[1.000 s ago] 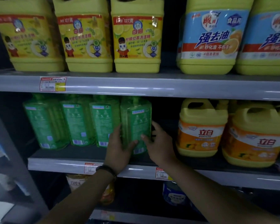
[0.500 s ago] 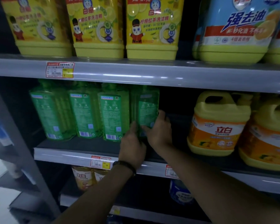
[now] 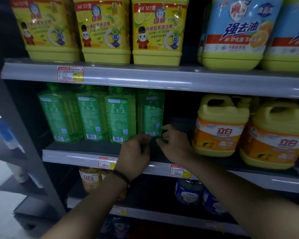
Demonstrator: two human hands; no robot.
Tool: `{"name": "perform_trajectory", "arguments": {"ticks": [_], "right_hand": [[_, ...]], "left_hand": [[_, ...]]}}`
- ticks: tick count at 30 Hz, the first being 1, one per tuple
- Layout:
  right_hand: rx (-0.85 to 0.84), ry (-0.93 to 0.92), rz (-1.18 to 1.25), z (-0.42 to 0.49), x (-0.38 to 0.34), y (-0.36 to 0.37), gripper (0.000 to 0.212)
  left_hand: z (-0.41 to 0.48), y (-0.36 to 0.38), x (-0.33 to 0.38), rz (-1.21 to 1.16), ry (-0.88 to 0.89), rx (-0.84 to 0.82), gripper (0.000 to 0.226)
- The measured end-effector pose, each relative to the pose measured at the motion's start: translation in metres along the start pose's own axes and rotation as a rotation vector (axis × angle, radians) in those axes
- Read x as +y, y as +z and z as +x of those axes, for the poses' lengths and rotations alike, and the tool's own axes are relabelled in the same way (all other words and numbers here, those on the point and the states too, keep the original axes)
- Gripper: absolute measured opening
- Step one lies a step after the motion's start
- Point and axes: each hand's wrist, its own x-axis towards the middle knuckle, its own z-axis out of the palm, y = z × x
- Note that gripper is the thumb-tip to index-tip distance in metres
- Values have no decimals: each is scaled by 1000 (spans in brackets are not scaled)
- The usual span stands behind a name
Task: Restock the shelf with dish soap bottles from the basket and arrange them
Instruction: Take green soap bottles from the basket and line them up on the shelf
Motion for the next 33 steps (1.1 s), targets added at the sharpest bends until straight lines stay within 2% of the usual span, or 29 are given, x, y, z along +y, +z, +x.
{"name": "perform_trajectory", "arguments": {"ticks": [5,8,11,13,16,18,23,25,28,30,33], "right_hand": [[-84,-78,-10,-71,10,-16,25],[-102,-100,3,-113,23,-15,15],[-148,-71,0,-152,46,-4,11],[-260,1,-9,-175,67,7,12],[-576,194,-137,-203,104,26,8],[-757,335,-227,-222,131,45,7],[-882,607,-253,-267,192,89,23],[-868,639,-271,-275,213,107,33],[-890,669,-318,-284,239,138,67],[-935,670,-333,-292,255,161,86],[-910,653,-293,-300,273,191,89]], "left_hand": [[-73,-20,11,-5,51,-45,19],[-127,-25,6,-9,53,-155,20],[-178,-17,-4,-33,-25,-317,15],[-206,-6,-14,13,-86,-473,14],[-239,18,-36,108,-197,-747,15],[-258,33,-45,90,-230,-839,20],[-289,55,-55,52,-282,-913,31],[-288,62,-59,80,-320,-1021,32],[-279,74,-65,129,-344,-1123,46],[-277,82,-67,124,-366,-1171,46],[-271,91,-65,174,-344,-1208,48]]}}
